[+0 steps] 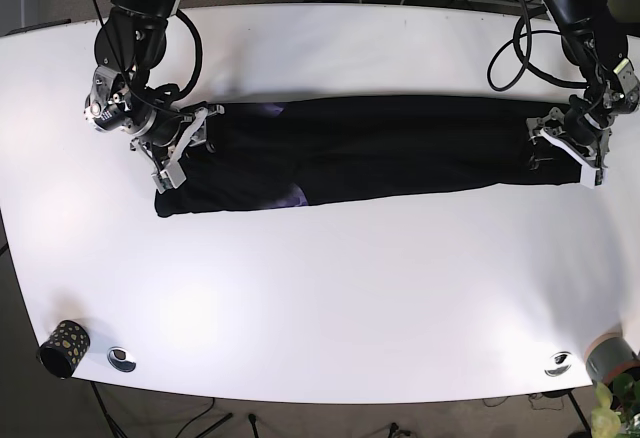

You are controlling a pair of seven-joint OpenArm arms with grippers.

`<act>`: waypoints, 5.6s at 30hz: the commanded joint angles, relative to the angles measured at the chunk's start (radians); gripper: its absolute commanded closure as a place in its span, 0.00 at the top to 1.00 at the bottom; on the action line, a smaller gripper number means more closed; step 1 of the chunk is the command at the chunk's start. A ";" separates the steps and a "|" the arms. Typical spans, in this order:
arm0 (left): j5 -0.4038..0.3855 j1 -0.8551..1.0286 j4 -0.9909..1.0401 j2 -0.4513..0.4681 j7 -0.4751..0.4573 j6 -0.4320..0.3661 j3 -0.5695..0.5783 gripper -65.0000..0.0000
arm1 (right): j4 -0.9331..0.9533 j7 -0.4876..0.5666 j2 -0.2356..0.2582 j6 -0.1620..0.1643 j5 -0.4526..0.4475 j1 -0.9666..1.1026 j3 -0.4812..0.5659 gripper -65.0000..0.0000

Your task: Fold the T-shirt properly

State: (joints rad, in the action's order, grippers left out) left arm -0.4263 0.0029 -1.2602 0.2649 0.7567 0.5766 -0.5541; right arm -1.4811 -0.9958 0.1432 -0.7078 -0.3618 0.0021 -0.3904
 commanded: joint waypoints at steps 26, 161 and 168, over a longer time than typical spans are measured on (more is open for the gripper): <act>-0.243 -0.030 -0.011 0.032 0.297 0.122 -0.298 0.94 | -0.034 -0.021 0.008 0.010 0.028 -0.014 0.003 0.39; 0.056 -0.036 -0.513 -0.275 0.162 -0.022 0.564 0.61 | -0.146 -0.168 0.012 0.010 -0.202 -0.077 -0.155 0.59; 0.054 0.010 -0.471 -0.223 0.159 -0.011 0.432 0.61 | -0.117 -0.225 0.020 0.010 -0.247 -0.142 -0.302 0.91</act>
State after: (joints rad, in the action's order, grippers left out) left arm -0.3534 0.0330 -1.7428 0.0277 0.9447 0.5552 -0.1009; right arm -1.6047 -1.2366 0.1497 -0.6918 -0.5770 -0.1116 -0.6792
